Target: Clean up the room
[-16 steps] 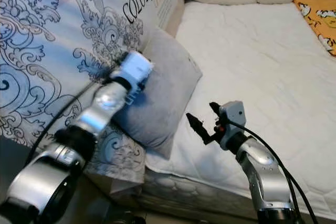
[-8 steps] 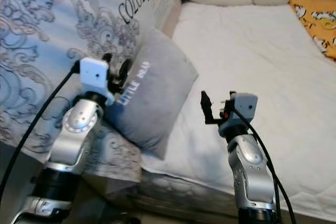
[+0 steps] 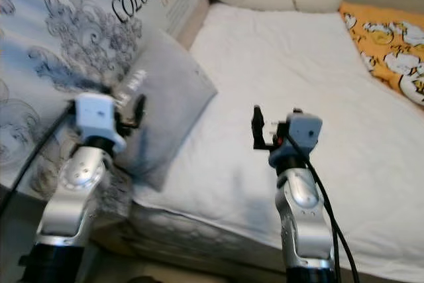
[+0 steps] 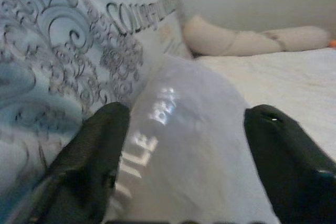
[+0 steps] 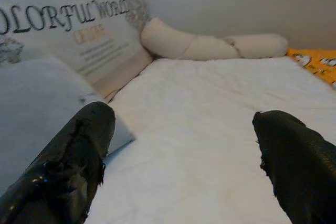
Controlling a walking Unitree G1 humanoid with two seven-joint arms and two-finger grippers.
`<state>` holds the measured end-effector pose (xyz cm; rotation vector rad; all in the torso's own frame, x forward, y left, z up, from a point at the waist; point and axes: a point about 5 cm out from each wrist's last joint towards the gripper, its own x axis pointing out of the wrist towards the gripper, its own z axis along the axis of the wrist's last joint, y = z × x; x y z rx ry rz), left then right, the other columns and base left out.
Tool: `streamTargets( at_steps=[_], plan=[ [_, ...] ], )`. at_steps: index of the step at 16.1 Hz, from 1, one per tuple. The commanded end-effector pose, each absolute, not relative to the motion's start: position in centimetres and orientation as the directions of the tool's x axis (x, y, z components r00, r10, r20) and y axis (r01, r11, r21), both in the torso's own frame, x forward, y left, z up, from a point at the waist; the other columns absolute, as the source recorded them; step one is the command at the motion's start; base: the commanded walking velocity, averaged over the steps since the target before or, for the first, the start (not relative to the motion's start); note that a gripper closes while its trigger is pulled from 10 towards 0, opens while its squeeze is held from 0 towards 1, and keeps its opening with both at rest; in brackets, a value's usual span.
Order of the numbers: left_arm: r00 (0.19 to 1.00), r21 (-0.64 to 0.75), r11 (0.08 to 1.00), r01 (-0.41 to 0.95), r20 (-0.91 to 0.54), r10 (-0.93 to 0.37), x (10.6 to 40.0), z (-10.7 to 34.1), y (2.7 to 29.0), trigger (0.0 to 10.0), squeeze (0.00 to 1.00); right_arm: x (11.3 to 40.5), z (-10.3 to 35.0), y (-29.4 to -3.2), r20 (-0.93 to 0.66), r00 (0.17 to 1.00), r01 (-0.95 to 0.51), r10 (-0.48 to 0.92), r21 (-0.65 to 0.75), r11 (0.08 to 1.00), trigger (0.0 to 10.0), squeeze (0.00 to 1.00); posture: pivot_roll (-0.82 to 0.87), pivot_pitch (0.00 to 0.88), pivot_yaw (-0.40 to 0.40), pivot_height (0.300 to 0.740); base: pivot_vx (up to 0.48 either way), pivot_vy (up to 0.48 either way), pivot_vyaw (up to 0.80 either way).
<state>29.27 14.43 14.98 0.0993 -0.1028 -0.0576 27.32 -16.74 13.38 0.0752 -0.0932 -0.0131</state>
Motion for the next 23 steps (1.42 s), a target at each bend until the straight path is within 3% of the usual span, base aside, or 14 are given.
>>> streamTargets(
  at_steps=[1,8,13,23],
  plan=[
    [0.997,0.099,0.994,0.042,0.056,-0.048,29.0,13.8,14.5,10.0,1.0,27.1,12.9,-17.7,0.061,0.996,0.06,-0.063,0.05,0.997,10.0,1.0,0.02,0.0,0.013,0.74,0.0,-0.48,0.0],
    [0.995,0.164,0.983,-0.085,-0.044,0.093,26.8,11.0,18.4,10.0,1.0,27.5,10.2,-18.5,-0.11,0.991,0.08,-0.081,-0.007,0.997,10.0,1.0,0.07,0.0,-0.042,0.74,0.0,-0.48,0.0],
    [0.99,0.157,0.983,-0.099,-0.079,0.113,25.6,10.2,18.6,10.0,1.0,27.3,9.8,-18.3,-0.137,0.987,0.086,-0.087,-0.01,0.996,10.0,1.0,0.07,0.0,-0.042,0.74,0.0,-0.48,0.0],
    [0.993,0.157,0.986,-0.065,-0.087,0.079,26.3,10.2,17.7,10.0,1.0,26.8,9.7,-19.3,-0.152,0.981,0.119,-0.12,-0.014,0.993,10.0,1.0,0.04,0.0,-0.022,0.74,0.0,-0.48,0.0]
  ],
)
